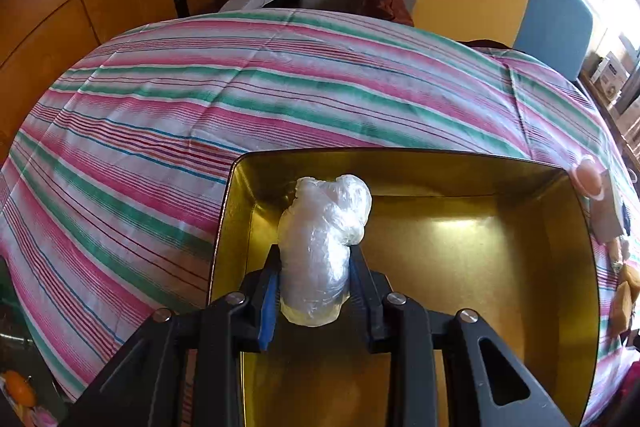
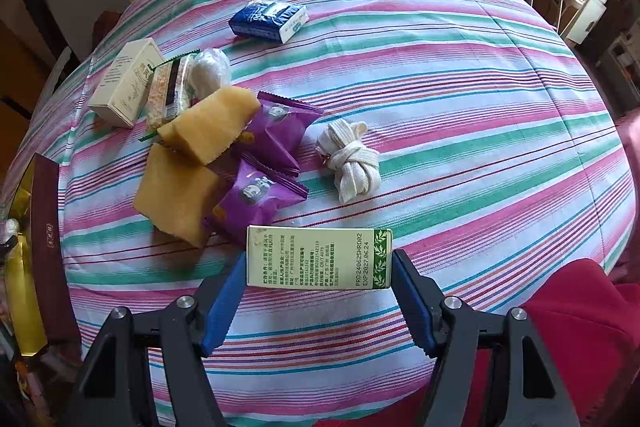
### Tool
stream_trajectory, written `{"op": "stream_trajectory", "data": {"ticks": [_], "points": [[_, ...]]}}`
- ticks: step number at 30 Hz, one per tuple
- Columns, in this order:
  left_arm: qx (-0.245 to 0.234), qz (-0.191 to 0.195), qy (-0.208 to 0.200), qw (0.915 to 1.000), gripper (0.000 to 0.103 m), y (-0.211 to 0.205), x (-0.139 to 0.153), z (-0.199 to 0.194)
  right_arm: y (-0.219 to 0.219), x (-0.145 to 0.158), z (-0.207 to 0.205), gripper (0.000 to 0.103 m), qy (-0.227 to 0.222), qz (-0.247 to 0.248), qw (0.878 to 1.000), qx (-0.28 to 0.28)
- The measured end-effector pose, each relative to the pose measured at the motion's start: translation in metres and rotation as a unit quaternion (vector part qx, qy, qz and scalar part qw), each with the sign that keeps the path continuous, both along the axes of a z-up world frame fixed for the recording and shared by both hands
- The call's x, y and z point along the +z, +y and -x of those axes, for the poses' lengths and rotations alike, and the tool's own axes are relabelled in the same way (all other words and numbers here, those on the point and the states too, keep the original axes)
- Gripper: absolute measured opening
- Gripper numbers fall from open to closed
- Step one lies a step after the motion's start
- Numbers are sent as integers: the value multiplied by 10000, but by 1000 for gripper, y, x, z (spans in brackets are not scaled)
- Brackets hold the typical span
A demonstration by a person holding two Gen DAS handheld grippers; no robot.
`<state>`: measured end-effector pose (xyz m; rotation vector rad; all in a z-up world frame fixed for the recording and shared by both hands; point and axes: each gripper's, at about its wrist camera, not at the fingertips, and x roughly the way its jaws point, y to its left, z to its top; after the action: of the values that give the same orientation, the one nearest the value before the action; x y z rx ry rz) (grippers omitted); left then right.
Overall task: Organize objects
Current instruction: 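Drop the white bundle into the tray while the right gripper grasps the green box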
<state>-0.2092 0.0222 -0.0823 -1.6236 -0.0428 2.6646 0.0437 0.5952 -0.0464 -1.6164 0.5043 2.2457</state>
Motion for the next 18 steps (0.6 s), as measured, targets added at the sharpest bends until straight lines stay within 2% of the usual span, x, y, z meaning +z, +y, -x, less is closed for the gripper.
{"op": "stream_trajectory", "data": {"ticks": [4, 6, 9, 11, 14, 16, 18], "points": [[-8, 124, 14, 9999, 40, 1, -2, 1, -1, -7, 7, 71, 60, 32, 10000, -29], [-67, 54, 50, 10000, 45, 1, 3, -3, -2, -9, 8, 71, 71, 31, 10000, -39], [-152, 89, 136, 9998, 45, 0, 13, -7, -3, -13, 13, 71, 64, 24, 10000, -44], [-286, 20, 339, 9990, 45, -1, 28, -19, -3, -12, 13, 71, 96, 12, 9999, -72], [-312, -73, 852, 9958, 45, -11, 58, -49, -3, -11, 13, 71, 271, -13, 9995, -139], [-289, -176, 1203, 9922, 45, -22, 74, -78, -2, -4, 7, 71, 562, -4, 9983, -183], [-256, -283, 1350, 9901, 45, -32, 79, -105, -3, 4, 2, 71, 907, -39, 9957, -187]]}}
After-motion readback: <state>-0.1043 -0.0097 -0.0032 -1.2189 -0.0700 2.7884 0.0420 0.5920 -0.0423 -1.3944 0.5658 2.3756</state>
